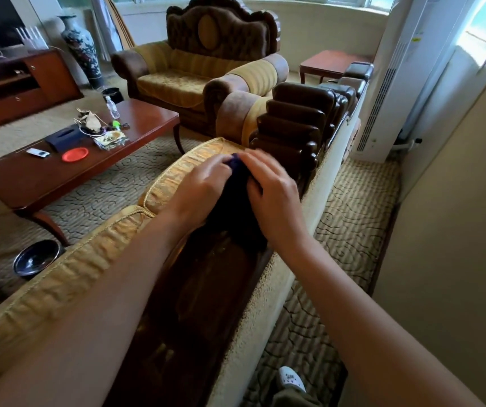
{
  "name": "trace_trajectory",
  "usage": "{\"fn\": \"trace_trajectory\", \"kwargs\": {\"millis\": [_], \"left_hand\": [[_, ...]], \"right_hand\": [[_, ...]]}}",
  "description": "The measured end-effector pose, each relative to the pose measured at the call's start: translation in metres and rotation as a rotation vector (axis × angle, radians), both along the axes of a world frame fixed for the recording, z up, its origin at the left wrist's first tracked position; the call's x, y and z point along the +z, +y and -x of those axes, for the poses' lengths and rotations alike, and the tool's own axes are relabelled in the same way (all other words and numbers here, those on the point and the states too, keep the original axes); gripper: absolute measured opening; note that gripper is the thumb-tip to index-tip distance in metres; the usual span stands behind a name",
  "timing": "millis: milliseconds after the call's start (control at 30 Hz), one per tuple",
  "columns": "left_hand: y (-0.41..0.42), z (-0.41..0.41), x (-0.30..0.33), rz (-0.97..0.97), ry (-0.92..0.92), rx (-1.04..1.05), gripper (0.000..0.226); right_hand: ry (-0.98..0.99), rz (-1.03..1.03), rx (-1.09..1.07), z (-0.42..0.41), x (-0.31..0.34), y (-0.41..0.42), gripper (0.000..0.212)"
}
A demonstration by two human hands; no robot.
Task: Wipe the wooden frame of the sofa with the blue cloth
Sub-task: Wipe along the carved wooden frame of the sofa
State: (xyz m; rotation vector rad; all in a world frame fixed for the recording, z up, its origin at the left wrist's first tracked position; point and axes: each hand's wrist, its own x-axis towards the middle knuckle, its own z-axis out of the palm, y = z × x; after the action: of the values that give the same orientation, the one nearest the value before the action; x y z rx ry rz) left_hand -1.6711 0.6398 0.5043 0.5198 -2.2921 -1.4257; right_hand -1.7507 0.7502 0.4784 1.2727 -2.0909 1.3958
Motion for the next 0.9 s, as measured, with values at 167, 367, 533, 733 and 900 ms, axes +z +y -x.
{"fn": "trace_trajectory", "kwargs": {"millis": [167,367,533,733,900], "left_hand": [[0.006,0.036,0.0,0.059,-0.245,0.043,0.048],[-0.009,0.043,0.006,0.02,-0.376,-0.055,0.05],[-0.008,0.03,0.002,-0.117,-0.323,-0.127,0.042],[-0.007,-0.008,-0.004,-0.058,-0.354,-0.089,0.055],[-0.006,-0.038,-0.007,-0.131,-0.41,-0.079,0.052]], "right_hand": [[-0.03,0.088,-0.262,0.044,0.012,-0.015,0.023],[-0.063,0.062,-0.328,0.053,0.017,-0.025,0.023],[-0.07,0.064,-0.193,0.032,0.005,-0.01,0.027],[0.055,-0.039,-0.092,-0.003,-0.001,-0.005,0.036],[0.21,-0.279,-0.025,-0.026,0.005,-0.01,0.033]]}}
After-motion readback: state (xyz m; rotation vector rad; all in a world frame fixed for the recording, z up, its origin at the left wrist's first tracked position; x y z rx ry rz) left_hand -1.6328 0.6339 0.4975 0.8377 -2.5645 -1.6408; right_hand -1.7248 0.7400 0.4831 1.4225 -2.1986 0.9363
